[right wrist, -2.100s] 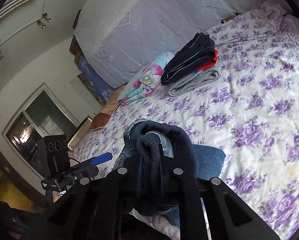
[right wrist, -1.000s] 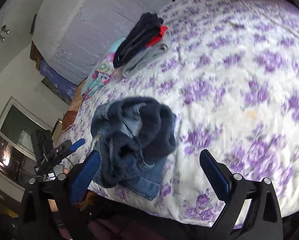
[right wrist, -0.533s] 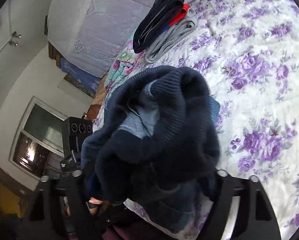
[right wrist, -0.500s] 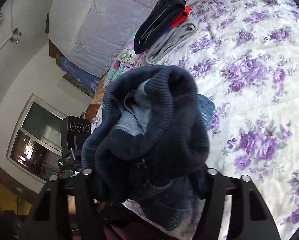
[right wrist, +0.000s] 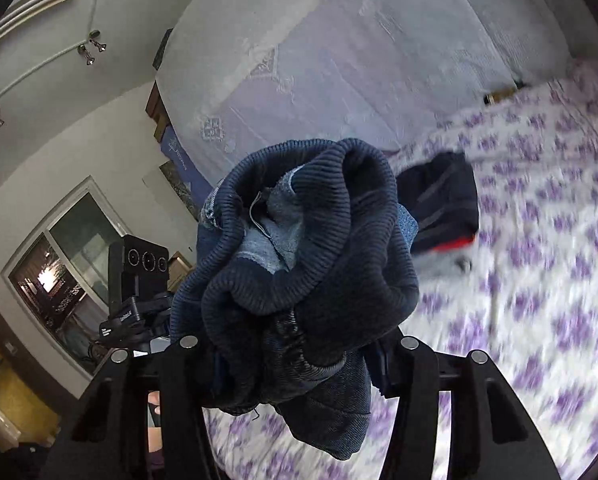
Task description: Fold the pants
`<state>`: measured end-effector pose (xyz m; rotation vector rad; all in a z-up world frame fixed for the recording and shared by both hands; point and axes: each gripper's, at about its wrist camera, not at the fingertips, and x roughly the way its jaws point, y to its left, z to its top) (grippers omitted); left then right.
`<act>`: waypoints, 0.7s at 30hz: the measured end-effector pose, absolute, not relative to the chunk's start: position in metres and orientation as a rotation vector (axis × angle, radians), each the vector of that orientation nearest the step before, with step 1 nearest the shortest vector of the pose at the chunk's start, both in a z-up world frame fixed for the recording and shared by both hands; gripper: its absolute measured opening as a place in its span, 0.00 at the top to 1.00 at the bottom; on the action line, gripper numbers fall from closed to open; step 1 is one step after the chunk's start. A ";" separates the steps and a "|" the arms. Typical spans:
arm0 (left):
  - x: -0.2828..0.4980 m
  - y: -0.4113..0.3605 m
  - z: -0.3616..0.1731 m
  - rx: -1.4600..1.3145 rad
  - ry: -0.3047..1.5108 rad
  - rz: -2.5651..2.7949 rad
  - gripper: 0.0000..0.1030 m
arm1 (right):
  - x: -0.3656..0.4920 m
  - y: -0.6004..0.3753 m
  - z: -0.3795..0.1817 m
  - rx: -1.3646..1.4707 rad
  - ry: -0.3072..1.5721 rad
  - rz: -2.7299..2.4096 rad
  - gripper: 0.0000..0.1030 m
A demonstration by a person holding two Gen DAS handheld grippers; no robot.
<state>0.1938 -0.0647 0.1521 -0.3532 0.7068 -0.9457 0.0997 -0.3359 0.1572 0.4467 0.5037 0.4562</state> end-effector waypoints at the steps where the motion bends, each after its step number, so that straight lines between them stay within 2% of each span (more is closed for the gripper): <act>1: 0.215 -0.071 0.170 -0.353 0.673 -0.935 0.17 | 0.121 -0.336 0.174 0.415 0.473 0.436 0.43; 4: 0.287 -0.093 0.196 -0.338 0.634 -0.873 0.14 | 0.193 -0.341 0.202 0.349 0.452 0.361 0.39; 6: 0.335 -0.099 0.187 -0.379 0.663 -0.831 0.14 | 0.243 -0.345 0.197 0.310 0.461 0.303 0.38; 8: 0.393 -0.109 0.150 -0.436 0.736 -0.781 0.14 | 0.295 -0.350 0.171 0.289 0.500 0.241 0.35; 9: 0.424 -0.112 0.120 -0.471 0.793 -0.746 0.14 | 0.319 -0.353 0.152 0.288 0.533 0.190 0.30; 11: 0.472 -0.120 0.065 -0.489 0.939 -0.645 0.13 | 0.364 -0.360 0.106 0.256 0.640 0.033 0.29; 12: 0.491 -0.120 0.034 -0.527 1.020 -0.611 0.13 | 0.377 -0.366 0.089 0.258 0.657 -0.002 0.23; 14: 0.495 -0.110 0.027 -0.641 0.989 -0.638 0.10 | 0.376 -0.373 0.086 0.275 0.597 0.025 0.20; 21: 0.463 -0.087 0.081 -0.557 0.982 -0.646 0.10 | 0.311 -0.371 0.138 0.190 0.481 0.006 0.17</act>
